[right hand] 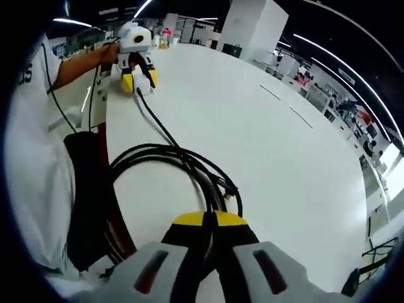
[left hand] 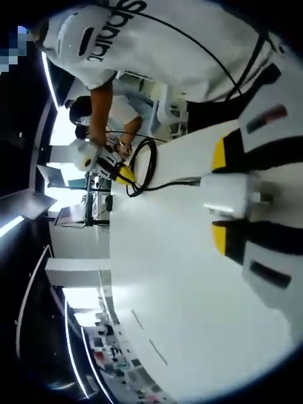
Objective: Plug the desk Type‑C cable into the charger adapter.
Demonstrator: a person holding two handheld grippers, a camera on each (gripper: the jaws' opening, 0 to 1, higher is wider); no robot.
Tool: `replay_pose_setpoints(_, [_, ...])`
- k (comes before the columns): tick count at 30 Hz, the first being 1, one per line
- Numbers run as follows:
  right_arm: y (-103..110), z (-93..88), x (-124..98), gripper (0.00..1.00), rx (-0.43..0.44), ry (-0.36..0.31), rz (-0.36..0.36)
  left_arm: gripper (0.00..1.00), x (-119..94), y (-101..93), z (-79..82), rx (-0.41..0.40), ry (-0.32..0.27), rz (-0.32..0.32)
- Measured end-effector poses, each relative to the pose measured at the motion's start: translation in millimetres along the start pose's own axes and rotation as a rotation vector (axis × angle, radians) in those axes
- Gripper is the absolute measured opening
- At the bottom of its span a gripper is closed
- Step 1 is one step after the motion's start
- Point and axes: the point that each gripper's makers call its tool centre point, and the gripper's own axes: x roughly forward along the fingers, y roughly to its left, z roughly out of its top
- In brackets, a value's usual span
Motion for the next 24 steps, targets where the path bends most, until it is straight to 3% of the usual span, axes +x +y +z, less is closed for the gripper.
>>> replay_pose_setpoints(5, [-11, 7.1, 7, 0.02, 0.003, -0.013, -0.023, 0.28, 0, 20.0, 5.3, -0.005, 0.000, 0.006])
replay_pose_setpoints(7, [-15, 8.6, 9, 0.02, 0.008, -0.015, -0.031, 0.28, 4, 15.8, 7.0, -0.004, 0.004, 0.001])
replay_pose_setpoints(24, [-46, 18.6, 27, 0.02, 0.033, -0.033, -0.075, 0.28, 8, 47.8, 13.3, -0.037, -0.030, 0.018])
